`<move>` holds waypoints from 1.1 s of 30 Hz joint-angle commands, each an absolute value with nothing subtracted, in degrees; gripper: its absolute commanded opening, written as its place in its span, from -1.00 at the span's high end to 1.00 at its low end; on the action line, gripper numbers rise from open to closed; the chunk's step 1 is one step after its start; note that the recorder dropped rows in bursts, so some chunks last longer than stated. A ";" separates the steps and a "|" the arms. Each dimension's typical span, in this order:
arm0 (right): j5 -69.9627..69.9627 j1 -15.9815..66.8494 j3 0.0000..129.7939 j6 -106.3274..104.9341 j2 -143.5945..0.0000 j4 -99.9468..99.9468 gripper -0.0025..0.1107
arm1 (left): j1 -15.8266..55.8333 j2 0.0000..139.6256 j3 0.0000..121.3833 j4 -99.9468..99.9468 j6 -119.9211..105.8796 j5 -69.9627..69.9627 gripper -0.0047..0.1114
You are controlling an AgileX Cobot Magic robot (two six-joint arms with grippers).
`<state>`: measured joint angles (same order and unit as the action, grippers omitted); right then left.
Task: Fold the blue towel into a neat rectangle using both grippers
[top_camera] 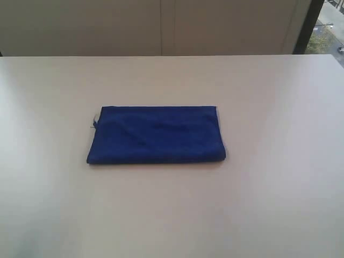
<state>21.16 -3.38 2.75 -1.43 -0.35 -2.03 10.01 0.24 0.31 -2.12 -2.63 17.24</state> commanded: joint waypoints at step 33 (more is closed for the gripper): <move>20.07 -4.10 0.00 -1.26 0.00 -1.72 0.96 | 9.81 0.00 0.00 -2.53 -2.55 17.10 0.92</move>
